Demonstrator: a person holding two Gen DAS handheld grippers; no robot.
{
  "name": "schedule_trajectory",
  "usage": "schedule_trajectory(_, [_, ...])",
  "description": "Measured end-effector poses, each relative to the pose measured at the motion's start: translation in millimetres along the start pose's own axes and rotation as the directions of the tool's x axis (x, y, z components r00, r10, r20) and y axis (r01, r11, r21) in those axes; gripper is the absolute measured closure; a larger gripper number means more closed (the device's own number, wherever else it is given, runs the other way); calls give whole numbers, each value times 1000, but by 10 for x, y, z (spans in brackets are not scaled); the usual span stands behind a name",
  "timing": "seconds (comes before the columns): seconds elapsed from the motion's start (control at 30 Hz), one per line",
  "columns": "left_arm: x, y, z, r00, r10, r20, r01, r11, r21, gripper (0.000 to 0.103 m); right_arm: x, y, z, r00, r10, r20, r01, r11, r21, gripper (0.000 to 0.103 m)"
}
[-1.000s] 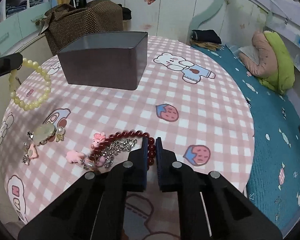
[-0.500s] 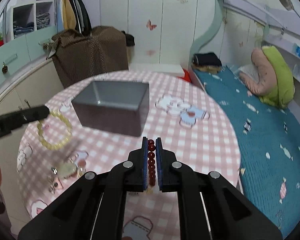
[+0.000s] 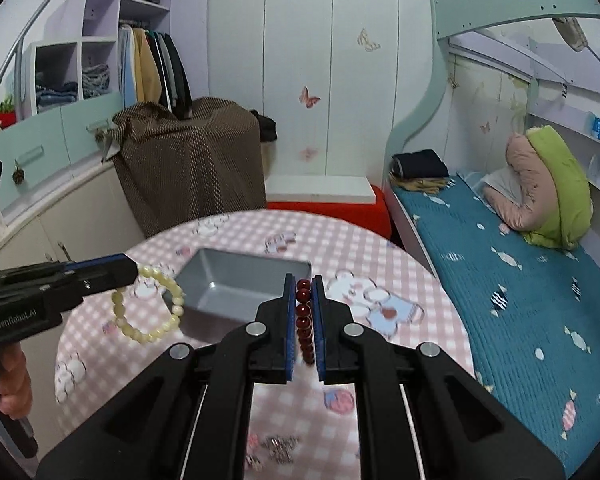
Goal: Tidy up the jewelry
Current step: 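Carry both bracelets into the grey metal box and open both tools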
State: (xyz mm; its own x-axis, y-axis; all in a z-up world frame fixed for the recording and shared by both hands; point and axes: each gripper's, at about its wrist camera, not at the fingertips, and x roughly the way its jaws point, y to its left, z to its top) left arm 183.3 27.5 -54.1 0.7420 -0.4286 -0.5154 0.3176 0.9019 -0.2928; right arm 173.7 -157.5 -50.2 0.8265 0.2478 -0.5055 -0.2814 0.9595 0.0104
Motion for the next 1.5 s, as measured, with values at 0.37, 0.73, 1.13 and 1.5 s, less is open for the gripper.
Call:
schedule_trajectory(0.37, [410, 167, 193, 999, 35, 4, -35, 999, -9, 93, 436, 86, 191, 997, 78, -6, -78, 996, 39, 95])
schedule_trajectory(0.73, [791, 434, 188, 998, 39, -39, -41, 998, -47, 93, 821, 45, 139, 994, 99, -56, -96, 994, 59, 91])
schedule_trajectory(1.13, [842, 426, 125, 996, 86, -31, -87, 996, -24, 61, 789, -261, 24, 997, -58, -60, 64, 991, 118, 17])
schedule_trajectory(1.5, [671, 412, 10, 991, 127, -35, -129, 991, -34, 47, 579, -324, -19, 993, -100, -58, 107, 984, 141, 9])
